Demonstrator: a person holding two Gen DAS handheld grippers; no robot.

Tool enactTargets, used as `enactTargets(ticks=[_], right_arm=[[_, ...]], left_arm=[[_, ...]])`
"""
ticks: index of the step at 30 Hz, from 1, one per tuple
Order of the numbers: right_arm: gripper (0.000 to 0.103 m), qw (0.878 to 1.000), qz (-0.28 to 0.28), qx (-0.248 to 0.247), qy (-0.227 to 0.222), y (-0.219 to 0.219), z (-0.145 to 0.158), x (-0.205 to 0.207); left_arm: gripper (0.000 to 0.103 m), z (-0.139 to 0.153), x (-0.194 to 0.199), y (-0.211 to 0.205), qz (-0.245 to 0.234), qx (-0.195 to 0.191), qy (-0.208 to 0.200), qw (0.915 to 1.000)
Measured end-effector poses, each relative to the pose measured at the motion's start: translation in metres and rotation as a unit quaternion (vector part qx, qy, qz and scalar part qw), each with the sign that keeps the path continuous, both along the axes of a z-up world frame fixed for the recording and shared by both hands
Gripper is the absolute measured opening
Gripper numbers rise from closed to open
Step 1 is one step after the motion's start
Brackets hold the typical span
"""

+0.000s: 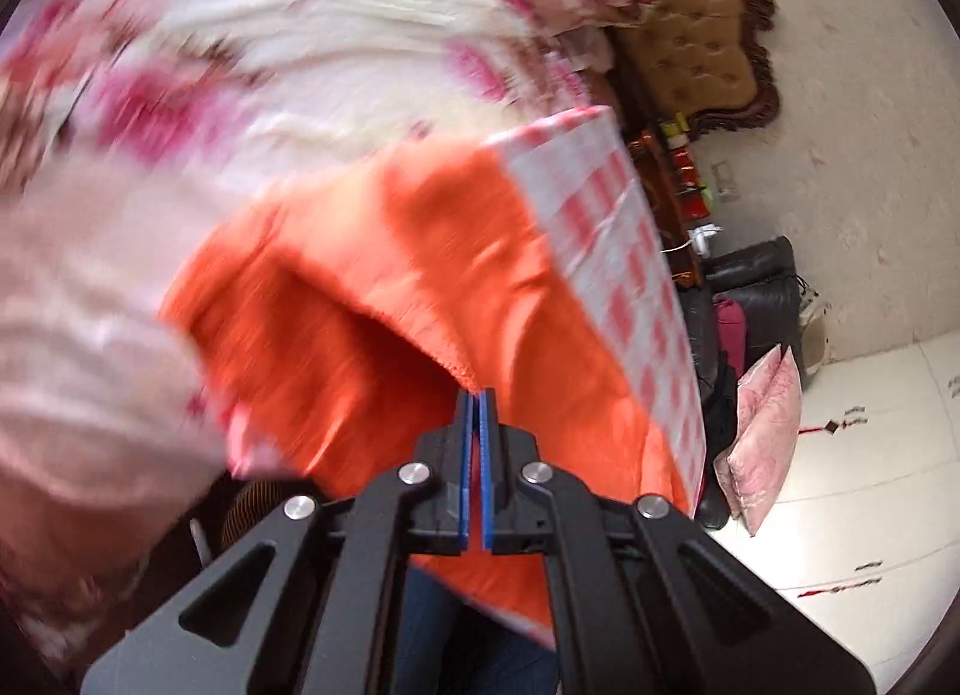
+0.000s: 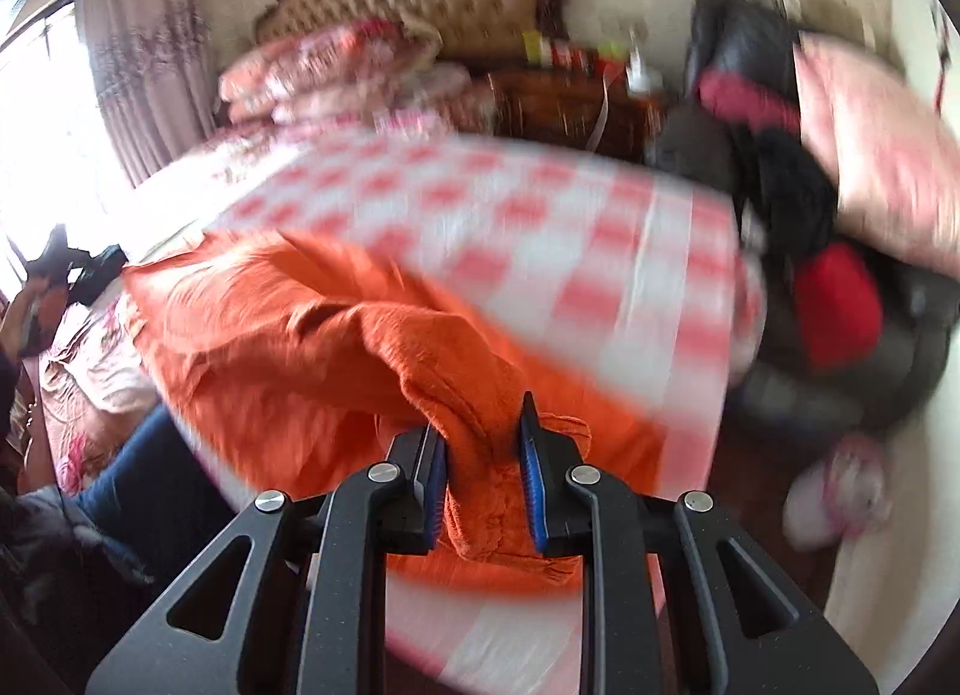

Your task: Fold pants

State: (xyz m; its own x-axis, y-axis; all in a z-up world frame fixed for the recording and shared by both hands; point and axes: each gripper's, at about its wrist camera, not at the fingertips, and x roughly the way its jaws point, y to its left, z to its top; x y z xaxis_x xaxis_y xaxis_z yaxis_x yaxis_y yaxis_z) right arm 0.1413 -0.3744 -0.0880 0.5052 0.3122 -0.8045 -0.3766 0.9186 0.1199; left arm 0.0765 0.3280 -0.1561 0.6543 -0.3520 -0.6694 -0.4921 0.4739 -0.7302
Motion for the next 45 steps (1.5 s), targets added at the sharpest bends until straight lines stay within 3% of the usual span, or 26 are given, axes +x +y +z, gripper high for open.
enactTargets(ticks=[2, 4, 6, 7, 10, 12, 16, 24, 26, 29, 31, 32, 33, 37, 39, 42, 44, 45], right_arm=[[0.027, 0.999, -0.023, -0.002, 0.031, -0.004, -0.025, -0.010], [0.047, 0.996, -0.070, 0.020, 0.049, -0.015, -0.038, -0.019], [0.080, 0.989, -0.113, 0.071, 0.060, -0.033, -0.039, -0.030], [0.083, 0.985, -0.131, 0.098, 0.059, -0.041, -0.037, -0.037], [0.084, 0.959, -0.196, 0.190, 0.077, -0.069, -0.039, -0.055], [0.084, 0.934, -0.240, 0.248, 0.091, -0.085, -0.041, -0.067], [0.084, 0.894, -0.267, 0.339, 0.117, -0.091, -0.046, -0.074], [0.084, 0.844, -0.334, 0.370, 0.196, -0.073, -0.076, -0.080], [0.084, 0.838, -0.336, 0.380, 0.199, -0.067, -0.076, -0.080], [0.083, 0.836, -0.337, 0.388, 0.195, -0.059, -0.077, -0.070], [0.059, 0.831, -0.338, 0.386, 0.216, -0.056, -0.086, -0.060], [0.035, 0.828, -0.337, 0.387, 0.226, -0.053, -0.090, -0.055], [0.024, 0.829, -0.344, 0.379, 0.226, -0.052, -0.087, -0.052], [0.020, 0.840, -0.346, 0.372, 0.190, -0.063, -0.047, -0.032], [0.020, 0.847, -0.343, 0.366, 0.177, -0.067, -0.019, -0.005], [0.019, 0.869, -0.316, 0.351, 0.147, -0.068, 0.028, 0.062], [0.019, 0.881, -0.273, 0.369, 0.110, -0.068, 0.055, 0.107], [0.019, 0.893, -0.259, 0.364, 0.052, -0.072, 0.077, 0.123]], left_arm=[[0.001, -0.020, -0.017, -0.001, 0.010, -0.015, 0.000, 0.9998], [0.001, -0.026, -0.021, -0.001, 0.012, -0.010, -0.006, 0.9999], [0.001, -0.026, -0.021, -0.001, 0.011, -0.018, -0.022, 0.9995], [0.001, -0.024, -0.017, -0.002, 0.010, -0.017, -0.026, 0.9995], [0.001, -0.026, -0.011, -0.004, 0.010, -0.026, -0.030, 0.9991], [0.002, -0.028, -0.011, -0.004, 0.011, -0.028, -0.034, 0.9990], [0.002, -0.031, -0.012, -0.004, 0.011, -0.032, -0.038, 0.9987], [0.002, -0.028, -0.017, -0.008, 0.009, -0.034, -0.045, 0.9984], [0.002, -0.028, -0.018, -0.008, 0.009, -0.034, -0.046, 0.9983], [0.002, -0.029, -0.014, -0.008, 0.004, -0.034, -0.045, 0.9984], [0.002, -0.031, -0.010, -0.007, 0.001, -0.039, -0.043, 0.9983], [0.002, -0.033, -0.007, -0.006, 0.001, -0.040, -0.040, 0.9984], [0.001, -0.035, -0.003, -0.005, -0.001, -0.044, -0.035, 0.9984], [0.001, -0.010, 0.017, -0.002, -0.020, -0.026, -0.050, 0.9982], [0.001, 0.014, 0.041, 0.004, -0.027, -0.027, -0.057, 0.9976], [0.001, 0.066, 0.096, 0.008, -0.044, -0.008, -0.076, 0.9961], [0.001, 0.096, 0.122, 0.011, -0.041, 0.000, -0.092, 0.9949], [0.001, 0.116, 0.131, 0.011, -0.039, 0.002, -0.107, 0.9935]])
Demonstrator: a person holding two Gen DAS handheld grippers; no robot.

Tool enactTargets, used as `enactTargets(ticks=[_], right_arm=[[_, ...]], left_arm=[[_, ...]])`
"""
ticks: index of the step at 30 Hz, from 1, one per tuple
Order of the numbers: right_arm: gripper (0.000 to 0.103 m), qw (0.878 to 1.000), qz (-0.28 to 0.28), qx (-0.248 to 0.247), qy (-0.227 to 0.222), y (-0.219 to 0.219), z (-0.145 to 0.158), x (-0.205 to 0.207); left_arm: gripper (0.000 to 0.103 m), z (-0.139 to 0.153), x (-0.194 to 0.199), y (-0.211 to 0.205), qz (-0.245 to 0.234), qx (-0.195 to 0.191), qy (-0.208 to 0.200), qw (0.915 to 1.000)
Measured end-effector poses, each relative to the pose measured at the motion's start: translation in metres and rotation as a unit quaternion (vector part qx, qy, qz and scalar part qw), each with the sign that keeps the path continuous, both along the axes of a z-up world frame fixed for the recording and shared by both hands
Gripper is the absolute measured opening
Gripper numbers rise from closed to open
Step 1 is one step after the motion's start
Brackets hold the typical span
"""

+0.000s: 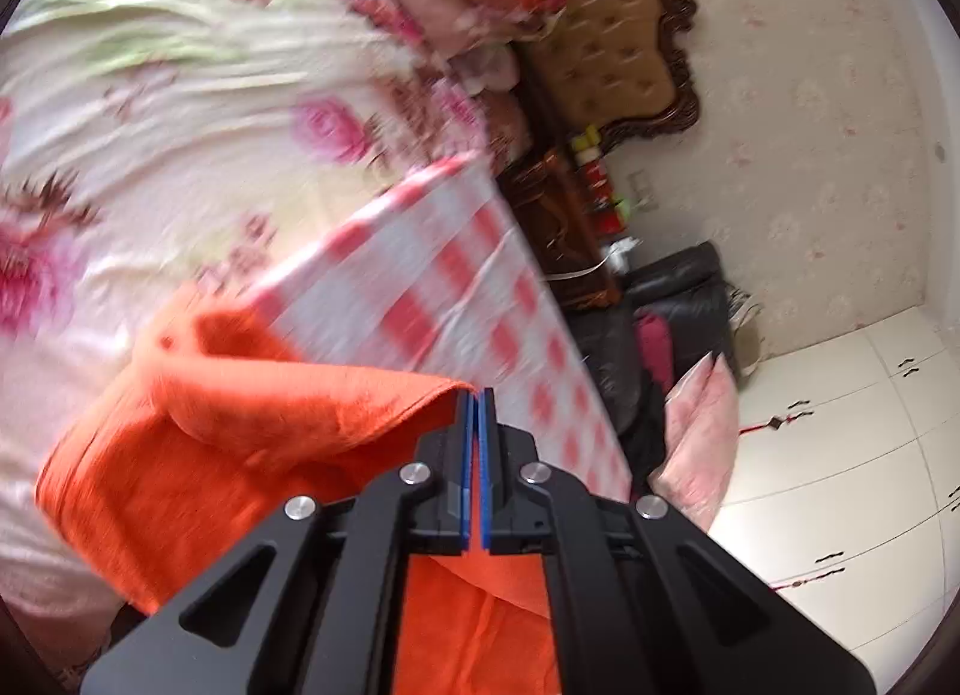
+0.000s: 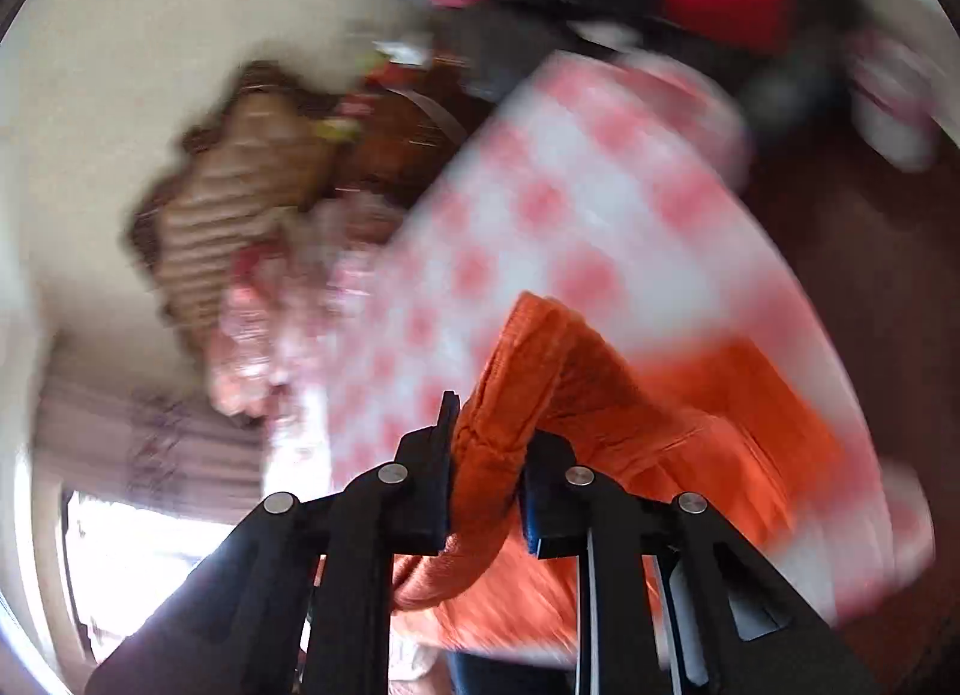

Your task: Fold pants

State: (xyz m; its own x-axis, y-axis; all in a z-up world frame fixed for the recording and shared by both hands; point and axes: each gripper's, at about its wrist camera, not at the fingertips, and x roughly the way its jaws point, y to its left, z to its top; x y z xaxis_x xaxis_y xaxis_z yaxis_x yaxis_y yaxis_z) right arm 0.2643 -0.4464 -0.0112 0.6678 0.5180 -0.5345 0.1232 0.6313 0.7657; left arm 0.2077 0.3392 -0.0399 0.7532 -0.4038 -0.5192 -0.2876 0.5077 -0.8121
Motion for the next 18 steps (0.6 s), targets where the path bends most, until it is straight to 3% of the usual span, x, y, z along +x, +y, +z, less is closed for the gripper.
enactTargets(ticks=[1, 3, 5, 9, 12, 15, 18], right_arm=[[0.019, 1.000, -0.006, -0.016, -0.026, -0.002, 0.009, 0.002], [0.018, 0.999, 0.005, -0.001, -0.045, -0.008, 0.002, -0.006], [0.018, 1.000, 0.010, -0.016, -0.019, -0.011, -0.022, -0.017], [0.018, 0.996, 0.009, -0.044, 0.080, -0.026, -0.108, -0.047], [0.018, 0.989, 0.020, -0.055, 0.135, -0.038, -0.154, -0.057], [0.018, 0.986, 0.036, -0.079, 0.139, -0.035, -0.164, -0.062], [0.018, 0.988, 0.038, -0.075, 0.127, -0.033, -0.150, -0.066]], left_arm=[[0.001, 0.017, 0.000, -0.003, -0.002, 0.005, -0.017, 0.9998], [0.001, 0.035, -0.015, -0.013, -0.011, 0.027, -0.039, 0.9988], [0.001, 0.029, -0.039, -0.022, -0.024, 0.032, -0.042, 0.9983], [0.001, -0.042, -0.094, -0.036, -0.049, 0.042, 0.019, 0.9978], [0.001, -0.099, -0.127, -0.040, -0.046, 0.010, 0.061, 0.9970], [0.001, -0.123, -0.143, -0.043, -0.034, 0.010, 0.076, 0.9964], [0.001, -0.119, -0.150, -0.040, -0.025, 0.004, 0.065, 0.9975]])
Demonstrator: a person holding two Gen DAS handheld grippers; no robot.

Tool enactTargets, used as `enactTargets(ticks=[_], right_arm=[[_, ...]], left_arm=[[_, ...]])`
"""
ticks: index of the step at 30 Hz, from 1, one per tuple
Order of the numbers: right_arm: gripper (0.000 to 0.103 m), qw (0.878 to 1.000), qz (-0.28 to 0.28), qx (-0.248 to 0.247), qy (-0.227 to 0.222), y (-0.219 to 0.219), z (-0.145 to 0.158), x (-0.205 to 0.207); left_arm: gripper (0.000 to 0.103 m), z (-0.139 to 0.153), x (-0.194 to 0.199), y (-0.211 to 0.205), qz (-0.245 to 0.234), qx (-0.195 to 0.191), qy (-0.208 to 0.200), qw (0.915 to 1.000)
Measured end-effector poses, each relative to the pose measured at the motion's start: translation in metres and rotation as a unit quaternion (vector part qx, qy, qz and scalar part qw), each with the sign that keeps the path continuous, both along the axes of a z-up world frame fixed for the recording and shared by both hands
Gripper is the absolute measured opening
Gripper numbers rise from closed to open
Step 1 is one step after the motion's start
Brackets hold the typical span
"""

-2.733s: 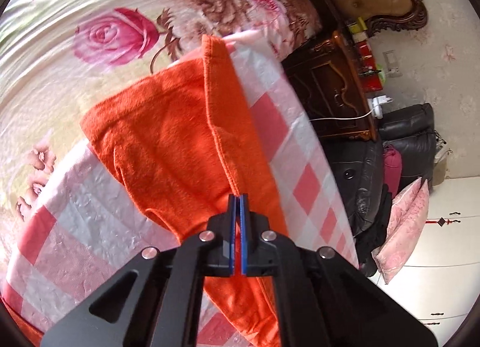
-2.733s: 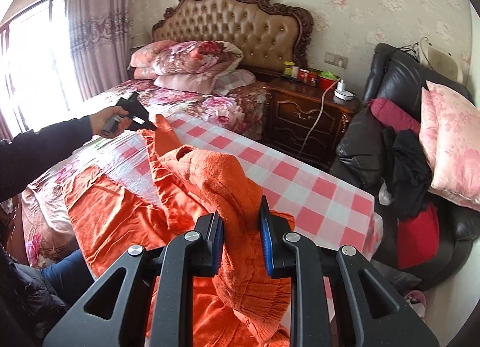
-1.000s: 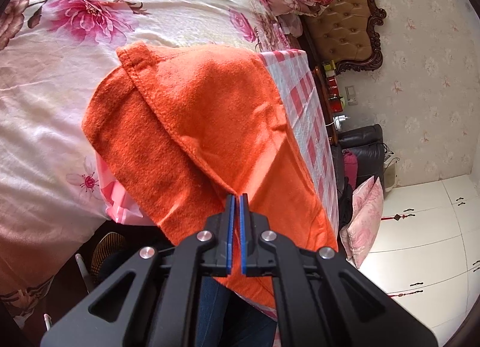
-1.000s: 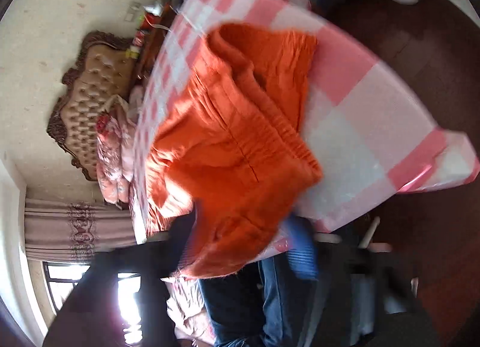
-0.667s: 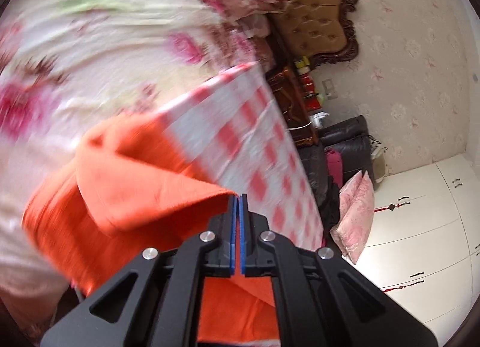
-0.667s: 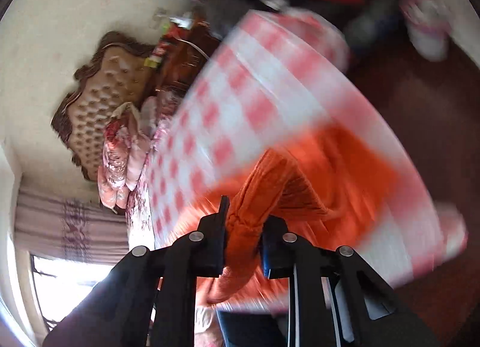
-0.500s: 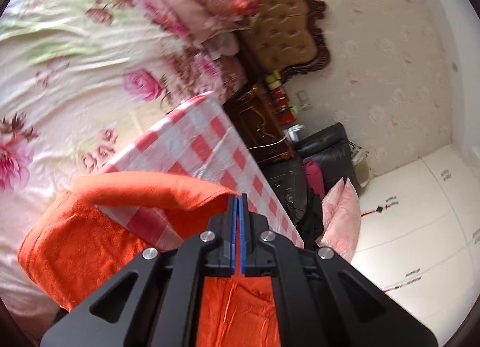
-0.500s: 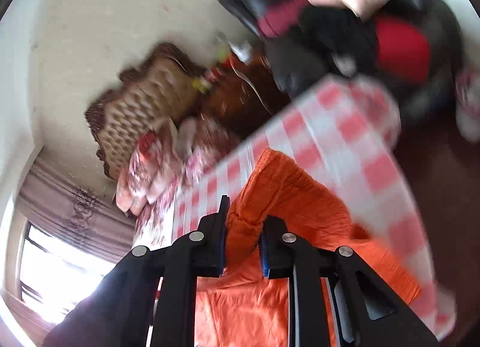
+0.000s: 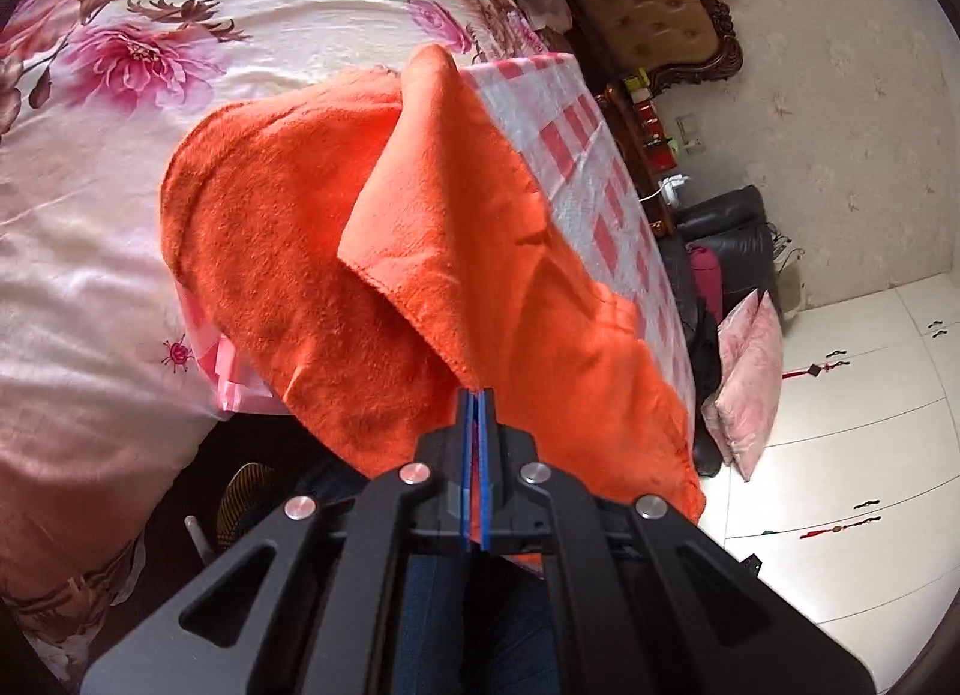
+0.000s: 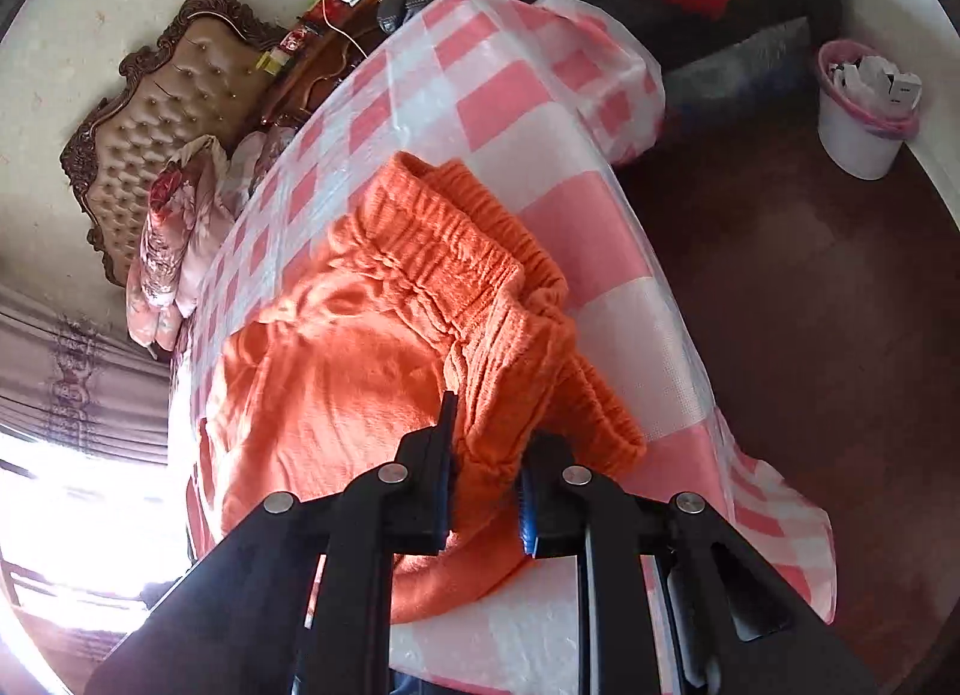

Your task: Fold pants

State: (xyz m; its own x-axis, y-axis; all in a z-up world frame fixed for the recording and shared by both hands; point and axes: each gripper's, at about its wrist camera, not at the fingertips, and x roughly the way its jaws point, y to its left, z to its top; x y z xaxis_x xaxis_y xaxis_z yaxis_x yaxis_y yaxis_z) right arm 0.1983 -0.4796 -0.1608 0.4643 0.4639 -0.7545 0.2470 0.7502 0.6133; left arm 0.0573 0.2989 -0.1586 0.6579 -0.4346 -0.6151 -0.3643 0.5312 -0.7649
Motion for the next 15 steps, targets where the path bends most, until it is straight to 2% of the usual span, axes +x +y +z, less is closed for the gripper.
enactTargets(ticks=[2, 4, 7, 9, 11, 15], right_arm=[[0.018, 1.000, 0.009, -0.011, -0.018, 0.005, 0.014, -0.008], [0.018, 0.999, 0.016, -0.023, -0.018, 0.005, 0.014, -0.017], [0.018, 0.998, 0.024, -0.063, 0.016, 0.011, 0.000, -0.020], [0.018, 0.996, 0.029, -0.080, 0.014, 0.017, 0.002, -0.022], [0.018, 0.993, 0.034, -0.116, 0.006, 0.022, 0.007, -0.022], [0.018, 0.985, 0.045, -0.164, 0.017, 0.030, -0.002, -0.016]], left_arm=[[0.001, 0.014, -0.006, 0.001, 0.003, 0.012, -0.016, 0.9998], [0.001, 0.025, -0.013, -0.001, 0.005, 0.019, -0.029, 0.9994], [0.001, 0.015, -0.018, 0.002, 0.009, 0.009, -0.014, 0.9998], [0.000, 0.011, -0.022, 0.005, 0.018, 0.006, -0.009, 0.9998], [0.000, 0.013, -0.028, 0.007, 0.026, 0.023, -0.009, 0.9993], [0.000, 0.003, -0.037, 0.021, 0.040, 0.020, 0.000, 0.9990]])
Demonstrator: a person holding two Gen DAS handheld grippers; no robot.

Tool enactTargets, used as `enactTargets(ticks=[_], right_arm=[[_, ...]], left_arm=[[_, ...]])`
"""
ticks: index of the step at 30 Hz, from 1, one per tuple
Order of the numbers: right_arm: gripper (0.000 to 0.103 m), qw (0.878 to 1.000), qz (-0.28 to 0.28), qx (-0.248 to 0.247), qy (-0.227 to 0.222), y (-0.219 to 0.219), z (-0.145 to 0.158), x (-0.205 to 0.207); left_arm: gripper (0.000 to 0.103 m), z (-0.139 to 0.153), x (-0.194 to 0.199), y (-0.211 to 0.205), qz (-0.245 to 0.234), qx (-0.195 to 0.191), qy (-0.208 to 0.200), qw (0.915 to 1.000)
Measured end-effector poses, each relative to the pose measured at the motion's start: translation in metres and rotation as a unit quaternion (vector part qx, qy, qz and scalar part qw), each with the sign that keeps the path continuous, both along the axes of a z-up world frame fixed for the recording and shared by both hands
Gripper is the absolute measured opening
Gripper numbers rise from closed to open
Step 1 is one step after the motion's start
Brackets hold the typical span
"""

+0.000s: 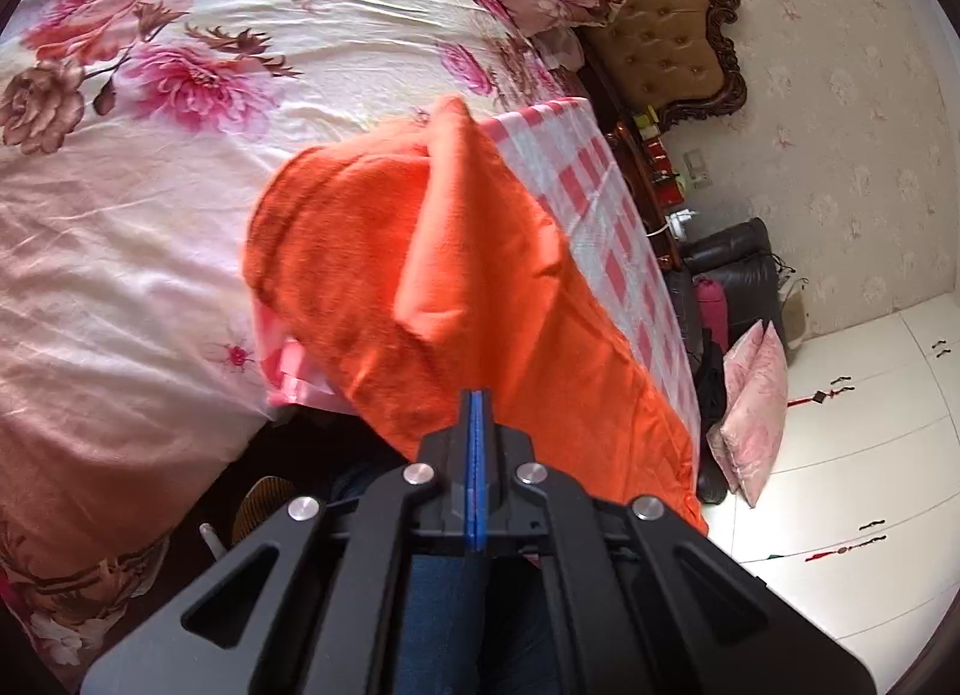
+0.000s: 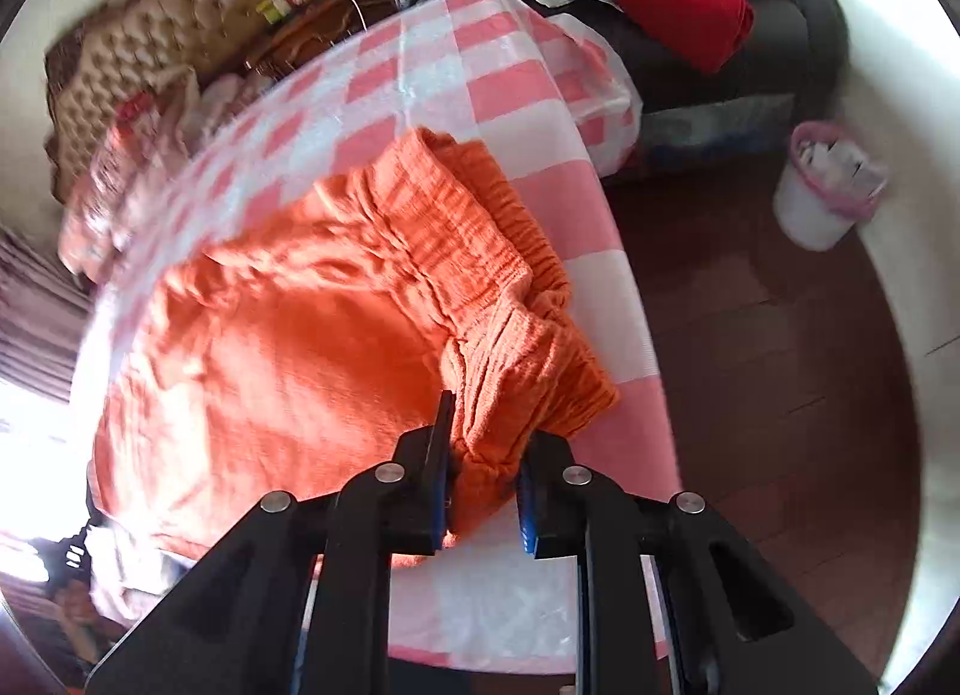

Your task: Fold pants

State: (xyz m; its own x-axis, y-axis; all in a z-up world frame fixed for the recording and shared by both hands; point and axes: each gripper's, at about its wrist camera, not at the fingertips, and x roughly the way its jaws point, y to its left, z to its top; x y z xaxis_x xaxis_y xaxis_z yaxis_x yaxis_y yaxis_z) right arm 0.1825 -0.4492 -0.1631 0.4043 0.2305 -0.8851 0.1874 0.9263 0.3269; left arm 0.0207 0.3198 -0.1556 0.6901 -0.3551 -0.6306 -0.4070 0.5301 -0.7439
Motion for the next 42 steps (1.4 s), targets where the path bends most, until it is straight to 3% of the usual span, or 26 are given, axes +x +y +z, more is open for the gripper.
enactTargets(ticks=[4, 7, 11, 14, 15, 16, 17, 21, 25, 28, 30, 32, 34, 38, 40, 41, 42], right_arm=[[0.018, 0.998, 0.013, -0.068, 0.000, 0.018, 0.000, 0.002], [0.016, 0.994, 0.019, -0.110, -0.001, 0.029, 0.000, 0.001], [0.016, 0.991, 0.017, -0.134, -0.001, 0.034, -0.001, 0.001], [0.016, 0.988, 0.015, -0.153, 0.000, 0.039, -0.001, 0.000], [0.016, 0.987, 0.015, -0.159, -0.002, 0.040, -0.001, 0.000], [0.016, 0.987, 0.014, -0.162, -0.001, 0.041, -0.001, -0.001], [0.016, 0.987, 0.011, -0.161, 0.000, 0.040, -0.002, 0.000], [0.016, 0.988, 0.011, -0.156, -0.001, 0.038, -0.002, 0.000], [0.017, 0.988, 0.010, -0.157, -0.001, 0.040, -0.001, -0.002], [0.017, 0.987, 0.015, -0.163, 0.000, 0.041, -0.001, -0.001], [0.016, 0.986, 0.018, -0.163, 0.001, 0.041, 0.000, -0.002], [0.016, 0.986, 0.020, -0.165, 0.001, 0.041, -0.001, -0.001], [0.016, 0.984, 0.022, -0.178, 0.004, 0.045, -0.001, 0.000], [0.017, 0.973, 0.030, -0.229, 0.008, 0.060, -0.001, 0.001], [0.017, 0.966, 0.035, -0.256, 0.009, 0.067, -0.001, 0.002], [0.017, 0.963, 0.037, -0.266, 0.011, 0.070, -0.002, 0.003], [0.018, 0.960, 0.039, -0.276, 0.014, 0.073, -0.001, 0.004]], left_arm=[[0.002, -0.008, -0.006, 0.003, 0.001, -0.025, -0.016, 0.9995], [0.030, -0.023, -0.009, 0.008, 0.018, -0.077, -0.028, 0.9965], [0.030, -0.036, 0.004, 0.012, 0.030, -0.115, -0.038, 0.9922], [0.033, -0.051, 0.025, 0.014, 0.031, -0.127, -0.011, 0.9913], [0.030, -0.048, 0.029, 0.015, 0.024, -0.126, -0.006, 0.9917], [0.006, -0.041, 0.031, 0.017, 0.021, -0.112, -0.014, 0.9934], [0.001, -0.024, 0.028, 0.020, 0.025, -0.070, -0.022, 0.9969], [0.001, 0.019, 0.014, 0.015, 0.014, -0.018, -0.048, 0.9986], [0.001, 0.015, -0.003, -0.001, 0.029, 0.027, -0.026, 0.9989], [0.002, -0.035, -0.007, 0.003, 0.035, -0.022, 0.024, 0.9989], [0.005, -0.051, -0.013, 0.011, 0.048, -0.057, 0.014, 0.9971], [0.028, -0.063, -0.015, 0.023, 0.066, -0.107, -0.008, 0.9921], [0.033, -0.064, -0.013, 0.029, 0.074, -0.115, -0.020, 0.9904], [0.032, -0.067, -0.012, 0.052, 0.110, -0.128, -0.028, 0.9853], [0.008, -0.061, -0.007, 0.063, 0.110, -0.115, -0.031, 0.9868], [0.003, -0.057, -0.006, 0.066, 0.108, -0.111, -0.030, 0.9875], [0.003, -0.040, -0.007, 0.067, 0.108, -0.083, -0.045, 0.9897]])
